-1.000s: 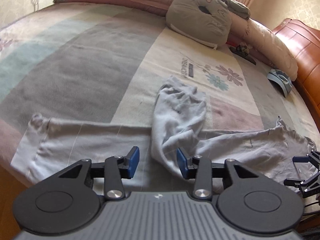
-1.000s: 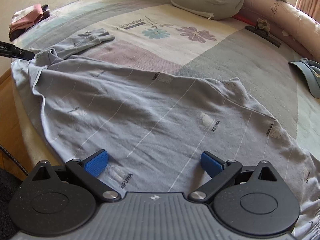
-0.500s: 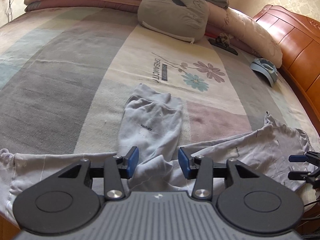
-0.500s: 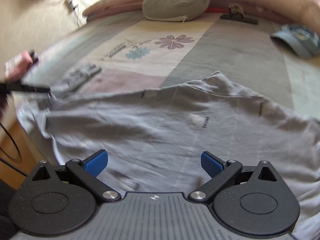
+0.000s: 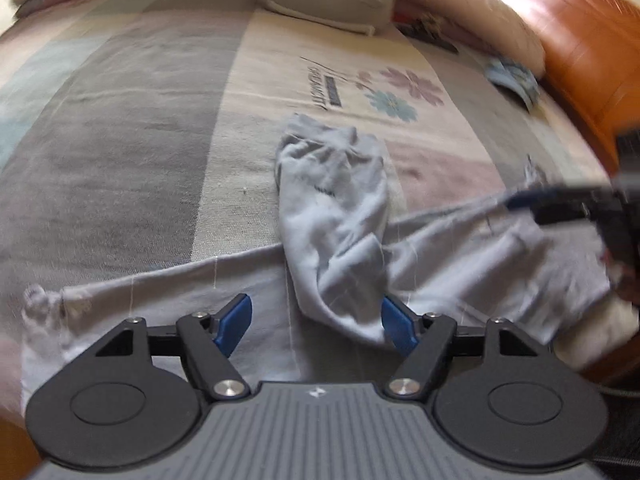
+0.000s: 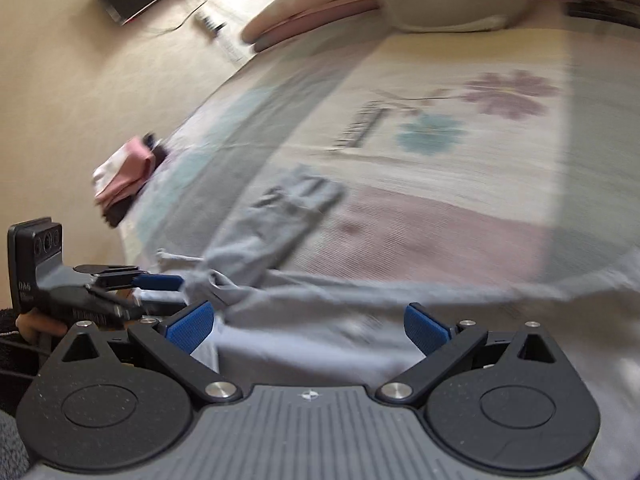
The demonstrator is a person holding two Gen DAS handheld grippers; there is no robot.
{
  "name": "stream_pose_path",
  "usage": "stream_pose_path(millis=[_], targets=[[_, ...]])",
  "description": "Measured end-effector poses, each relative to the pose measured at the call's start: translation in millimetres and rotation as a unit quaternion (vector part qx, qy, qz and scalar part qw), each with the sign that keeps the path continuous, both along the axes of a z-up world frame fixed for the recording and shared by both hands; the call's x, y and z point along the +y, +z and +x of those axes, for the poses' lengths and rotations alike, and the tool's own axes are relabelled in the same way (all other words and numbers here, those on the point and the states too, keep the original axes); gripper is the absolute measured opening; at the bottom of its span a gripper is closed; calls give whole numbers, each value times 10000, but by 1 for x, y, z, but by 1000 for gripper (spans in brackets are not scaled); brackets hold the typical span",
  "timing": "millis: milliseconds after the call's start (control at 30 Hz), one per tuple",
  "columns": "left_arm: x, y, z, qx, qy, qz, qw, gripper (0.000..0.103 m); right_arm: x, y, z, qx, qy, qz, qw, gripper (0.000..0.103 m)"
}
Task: Fold clothes
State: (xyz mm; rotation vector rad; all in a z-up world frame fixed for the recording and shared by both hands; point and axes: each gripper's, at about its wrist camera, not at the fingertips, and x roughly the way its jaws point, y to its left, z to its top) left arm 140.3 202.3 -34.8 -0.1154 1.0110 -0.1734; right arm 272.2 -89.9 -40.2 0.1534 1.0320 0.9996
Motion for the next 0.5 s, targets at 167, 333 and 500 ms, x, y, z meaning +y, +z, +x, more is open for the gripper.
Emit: stream_pose_path(millis=[167,333,500], targets=[[7,6,-2,30,-608,398,9974,76,60,-16,24,343,444,67,9984,103],[21,8,-4,19,-762,593,9953,76,96,-36,45,785,540,255,9951,103],[37,7,-10,-20,-602,514,9969,76,115,-43,60,908,493,743,9919,103]])
